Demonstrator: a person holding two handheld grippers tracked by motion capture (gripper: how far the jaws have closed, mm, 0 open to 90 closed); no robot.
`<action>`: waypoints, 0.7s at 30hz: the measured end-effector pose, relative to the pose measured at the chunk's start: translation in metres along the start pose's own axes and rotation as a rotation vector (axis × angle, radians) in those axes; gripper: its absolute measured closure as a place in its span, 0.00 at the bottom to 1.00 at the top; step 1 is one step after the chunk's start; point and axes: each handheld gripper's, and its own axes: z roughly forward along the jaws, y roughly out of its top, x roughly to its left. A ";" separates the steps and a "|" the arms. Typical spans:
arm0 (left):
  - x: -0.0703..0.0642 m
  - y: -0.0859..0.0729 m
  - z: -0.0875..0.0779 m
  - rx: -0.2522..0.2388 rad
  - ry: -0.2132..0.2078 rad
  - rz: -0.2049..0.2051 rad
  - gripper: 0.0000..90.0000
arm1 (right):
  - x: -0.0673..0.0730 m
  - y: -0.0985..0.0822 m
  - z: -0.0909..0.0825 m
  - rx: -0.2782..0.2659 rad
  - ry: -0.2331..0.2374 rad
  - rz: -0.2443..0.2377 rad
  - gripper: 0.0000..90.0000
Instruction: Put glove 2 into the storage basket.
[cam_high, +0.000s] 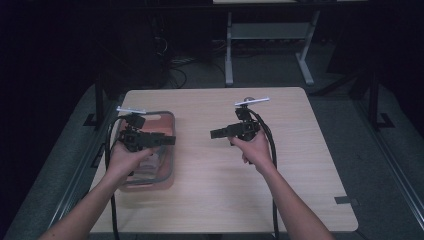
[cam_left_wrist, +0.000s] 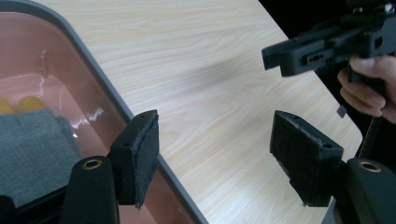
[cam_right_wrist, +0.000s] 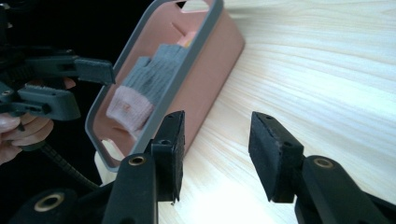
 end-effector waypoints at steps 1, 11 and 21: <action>-0.001 0.000 0.001 -0.002 -0.002 0.002 0.36 | -0.002 0.000 -0.002 -0.007 -0.002 0.005 0.61; -0.013 0.003 0.016 0.015 -0.033 0.013 0.33 | -0.013 -0.006 -0.018 -0.030 -0.021 0.019 0.57; -0.024 0.006 0.029 0.035 -0.056 0.026 0.31 | -0.024 -0.013 -0.033 -0.038 -0.047 0.036 0.56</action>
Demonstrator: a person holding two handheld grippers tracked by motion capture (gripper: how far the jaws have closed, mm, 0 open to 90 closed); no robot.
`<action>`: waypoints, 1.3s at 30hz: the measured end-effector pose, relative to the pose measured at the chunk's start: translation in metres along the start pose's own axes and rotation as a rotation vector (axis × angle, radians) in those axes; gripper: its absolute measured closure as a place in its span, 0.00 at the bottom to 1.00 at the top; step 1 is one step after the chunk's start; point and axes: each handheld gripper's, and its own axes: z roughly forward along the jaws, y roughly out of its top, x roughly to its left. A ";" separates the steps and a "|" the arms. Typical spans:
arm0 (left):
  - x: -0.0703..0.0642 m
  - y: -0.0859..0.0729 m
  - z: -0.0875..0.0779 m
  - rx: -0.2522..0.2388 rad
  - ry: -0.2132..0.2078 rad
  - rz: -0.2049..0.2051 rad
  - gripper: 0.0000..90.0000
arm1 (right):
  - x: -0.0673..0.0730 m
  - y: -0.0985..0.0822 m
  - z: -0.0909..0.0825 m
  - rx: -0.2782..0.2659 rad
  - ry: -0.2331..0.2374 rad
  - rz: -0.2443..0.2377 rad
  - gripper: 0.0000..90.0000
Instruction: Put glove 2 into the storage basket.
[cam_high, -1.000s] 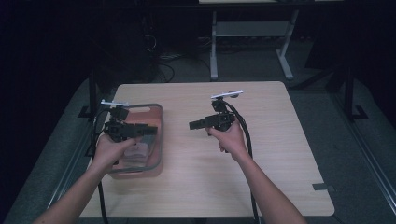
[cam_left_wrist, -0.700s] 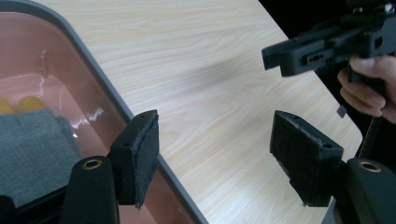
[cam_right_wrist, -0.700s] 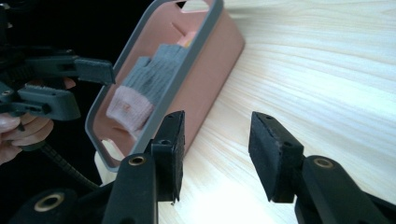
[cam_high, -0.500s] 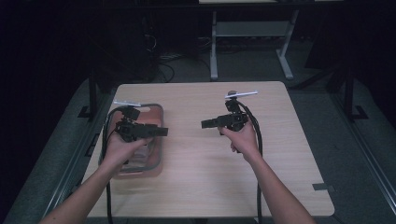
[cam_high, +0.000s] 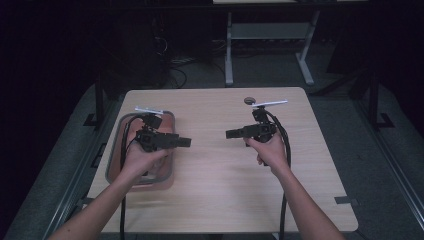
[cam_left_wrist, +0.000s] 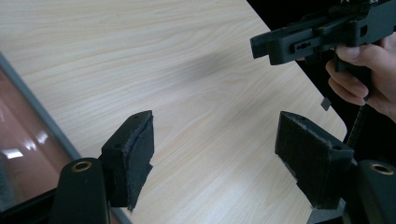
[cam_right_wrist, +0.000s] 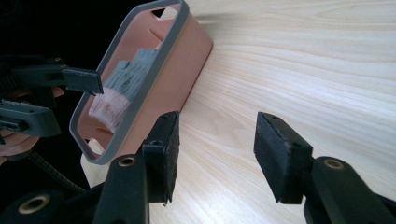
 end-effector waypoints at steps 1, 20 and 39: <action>-0.001 0.000 0.002 0.000 -0.001 0.000 0.31 | -0.001 -0.001 -0.002 -0.002 -0.003 0.003 0.55; -0.025 0.003 0.031 0.026 -0.054 0.036 0.30 | -0.023 -0.015 -0.030 -0.041 -0.047 0.035 0.53; -0.047 -0.002 0.055 0.039 -0.090 0.068 0.29 | -0.042 -0.033 -0.049 -0.051 -0.083 0.068 0.52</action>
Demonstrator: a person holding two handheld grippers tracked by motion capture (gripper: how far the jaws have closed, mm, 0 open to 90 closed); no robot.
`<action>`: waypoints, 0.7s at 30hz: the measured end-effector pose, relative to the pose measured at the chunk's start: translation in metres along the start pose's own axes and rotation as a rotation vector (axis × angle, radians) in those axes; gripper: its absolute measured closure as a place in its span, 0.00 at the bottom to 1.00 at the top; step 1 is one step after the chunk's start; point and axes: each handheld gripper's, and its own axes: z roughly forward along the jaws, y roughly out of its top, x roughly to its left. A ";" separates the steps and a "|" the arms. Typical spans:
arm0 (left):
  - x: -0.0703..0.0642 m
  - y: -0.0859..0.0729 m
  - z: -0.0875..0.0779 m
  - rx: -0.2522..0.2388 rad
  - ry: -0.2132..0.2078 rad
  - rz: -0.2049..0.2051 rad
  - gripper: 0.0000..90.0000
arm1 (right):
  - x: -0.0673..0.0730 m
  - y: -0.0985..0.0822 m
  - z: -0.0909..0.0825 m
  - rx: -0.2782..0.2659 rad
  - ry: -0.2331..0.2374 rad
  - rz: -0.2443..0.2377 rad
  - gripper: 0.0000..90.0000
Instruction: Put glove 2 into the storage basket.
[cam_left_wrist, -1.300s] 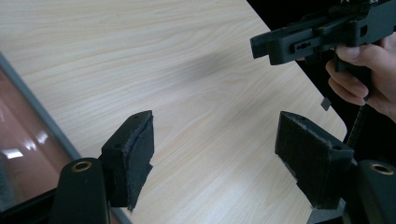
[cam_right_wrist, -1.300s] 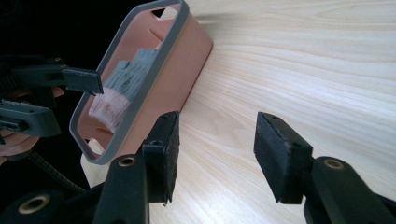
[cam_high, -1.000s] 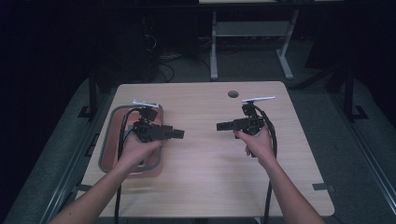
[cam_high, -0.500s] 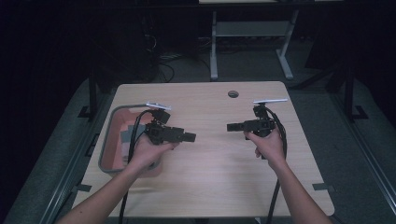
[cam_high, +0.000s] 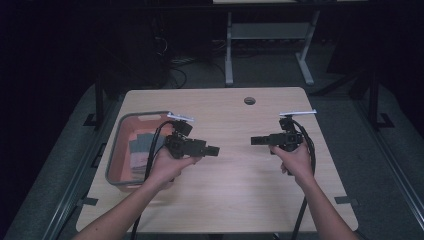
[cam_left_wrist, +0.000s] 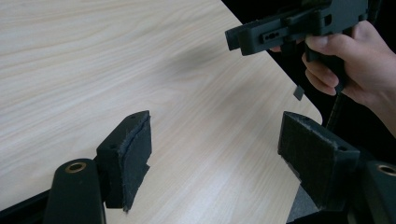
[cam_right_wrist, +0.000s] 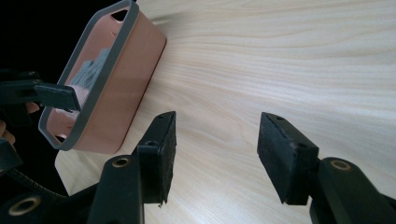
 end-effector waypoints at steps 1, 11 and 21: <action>0.000 0.000 0.000 0.000 0.000 0.000 0.29 | -0.001 -0.001 -0.001 -0.003 0.001 0.004 0.51; -0.008 -0.009 0.017 0.004 -0.018 0.011 0.28 | -0.017 -0.011 -0.011 -0.008 -0.022 0.021 0.49; -0.009 -0.022 0.035 0.018 -0.041 0.006 0.28 | -0.036 -0.024 -0.018 -0.003 -0.041 0.045 0.48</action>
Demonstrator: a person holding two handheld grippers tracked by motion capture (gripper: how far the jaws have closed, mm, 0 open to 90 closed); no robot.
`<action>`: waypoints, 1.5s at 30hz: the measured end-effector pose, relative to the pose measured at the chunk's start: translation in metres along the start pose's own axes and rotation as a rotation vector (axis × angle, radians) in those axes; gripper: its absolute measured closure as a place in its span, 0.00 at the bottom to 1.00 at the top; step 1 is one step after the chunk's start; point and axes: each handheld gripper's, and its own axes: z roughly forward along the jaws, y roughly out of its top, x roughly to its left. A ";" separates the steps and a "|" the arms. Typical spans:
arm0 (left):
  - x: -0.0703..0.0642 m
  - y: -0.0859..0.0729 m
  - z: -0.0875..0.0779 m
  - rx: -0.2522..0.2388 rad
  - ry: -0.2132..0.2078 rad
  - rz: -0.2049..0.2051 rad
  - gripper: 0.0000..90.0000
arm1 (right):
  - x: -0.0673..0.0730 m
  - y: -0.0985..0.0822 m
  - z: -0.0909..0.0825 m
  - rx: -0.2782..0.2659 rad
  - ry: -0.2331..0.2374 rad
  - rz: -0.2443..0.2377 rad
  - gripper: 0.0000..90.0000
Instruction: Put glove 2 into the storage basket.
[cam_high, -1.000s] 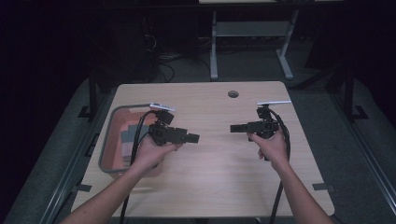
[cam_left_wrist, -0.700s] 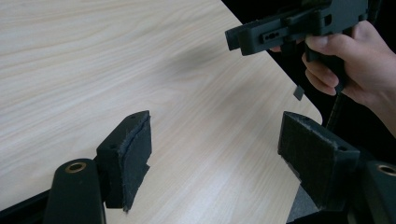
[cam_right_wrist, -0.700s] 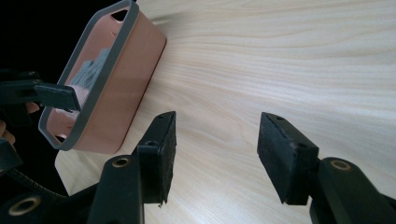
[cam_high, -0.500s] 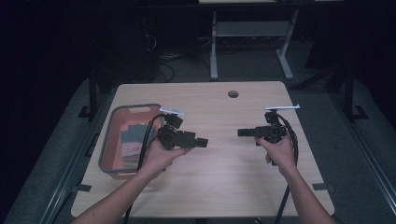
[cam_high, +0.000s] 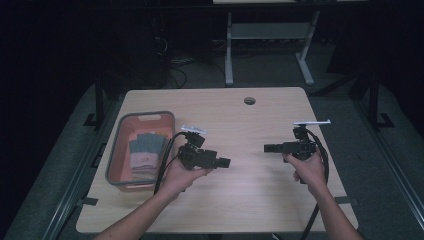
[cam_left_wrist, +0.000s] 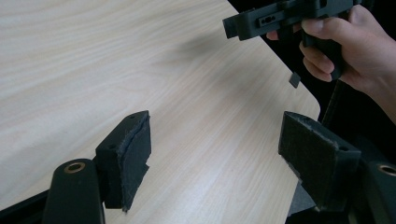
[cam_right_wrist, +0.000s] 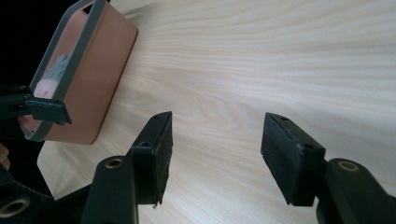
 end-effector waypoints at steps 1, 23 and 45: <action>0.000 -0.001 0.001 0.000 0.000 0.004 0.28 | -0.001 -0.001 -0.001 0.001 -0.003 0.004 0.48; -0.011 -0.020 0.020 -0.003 -0.017 0.033 0.27 | -0.025 -0.030 -0.017 -0.003 -0.020 0.016 0.46; -0.009 -0.054 0.024 -0.015 -0.015 0.033 0.26 | -0.031 -0.077 -0.023 -0.001 -0.013 -0.014 0.42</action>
